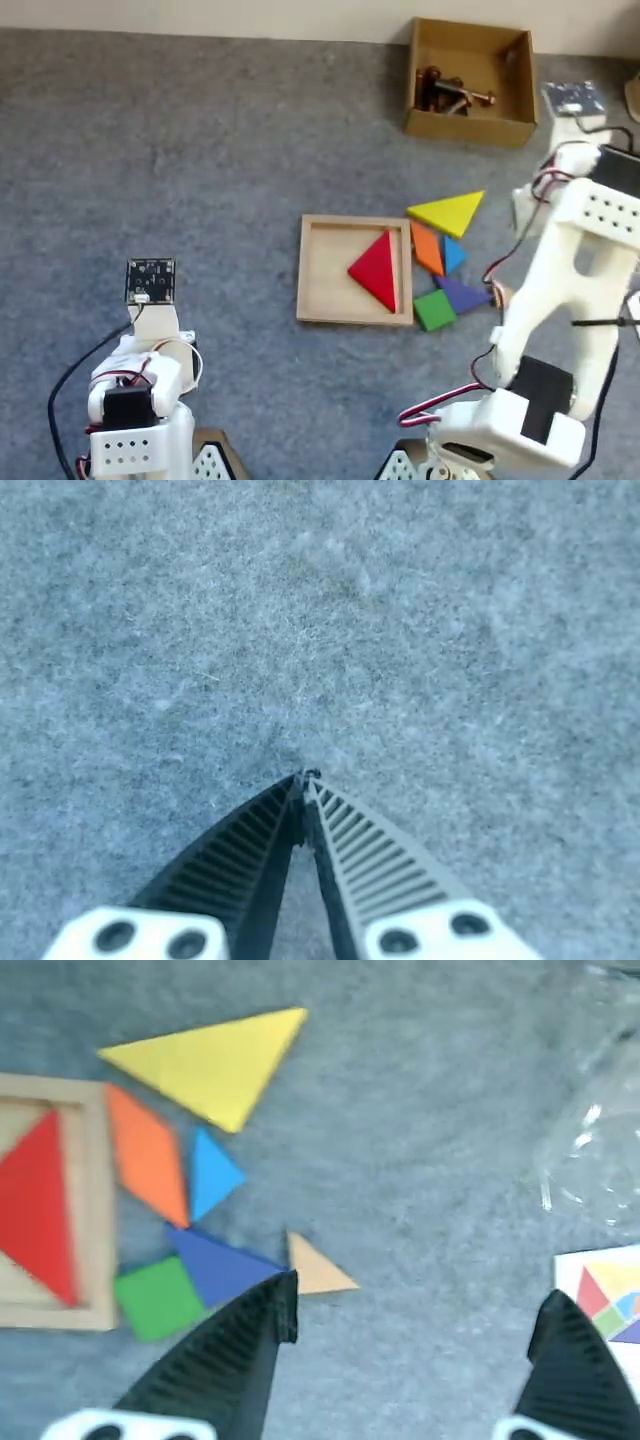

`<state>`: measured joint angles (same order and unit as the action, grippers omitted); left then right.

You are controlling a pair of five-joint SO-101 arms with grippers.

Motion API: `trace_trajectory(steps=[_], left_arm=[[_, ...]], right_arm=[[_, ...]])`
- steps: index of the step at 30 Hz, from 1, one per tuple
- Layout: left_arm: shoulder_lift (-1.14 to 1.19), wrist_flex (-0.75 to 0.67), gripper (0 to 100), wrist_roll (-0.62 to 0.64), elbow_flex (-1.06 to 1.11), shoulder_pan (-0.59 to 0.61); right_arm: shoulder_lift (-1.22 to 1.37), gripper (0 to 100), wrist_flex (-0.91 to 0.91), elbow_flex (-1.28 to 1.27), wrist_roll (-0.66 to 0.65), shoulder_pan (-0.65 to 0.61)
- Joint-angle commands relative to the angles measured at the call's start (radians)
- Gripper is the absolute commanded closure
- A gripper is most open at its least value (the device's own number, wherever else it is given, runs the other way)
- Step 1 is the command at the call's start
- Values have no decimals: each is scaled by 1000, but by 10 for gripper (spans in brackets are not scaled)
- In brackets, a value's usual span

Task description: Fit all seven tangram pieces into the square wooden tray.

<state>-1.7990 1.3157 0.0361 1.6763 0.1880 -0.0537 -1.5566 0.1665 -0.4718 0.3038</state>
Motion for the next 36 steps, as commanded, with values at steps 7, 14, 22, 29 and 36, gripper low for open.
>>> trace_trajectory(steps=[7, 14, 22, 29, 36], left_arm=[[7, 8, 995, 2, 21, 8], [7, 8, 995, 2, 21, 8], [7, 8, 995, 2, 21, 8], [7, 8, 995, 2, 21, 8], [7, 8, 995, 2, 21, 8]], right_arm=[[38, 652, -19, 116, 146, -159], [363, 652, -94, 472, 232, -163], [731, 652, -194, 964, 226, -199], [905, 652, -194, 1145, 100, -277], [987, 652, -189, 1148, 5, -323]])
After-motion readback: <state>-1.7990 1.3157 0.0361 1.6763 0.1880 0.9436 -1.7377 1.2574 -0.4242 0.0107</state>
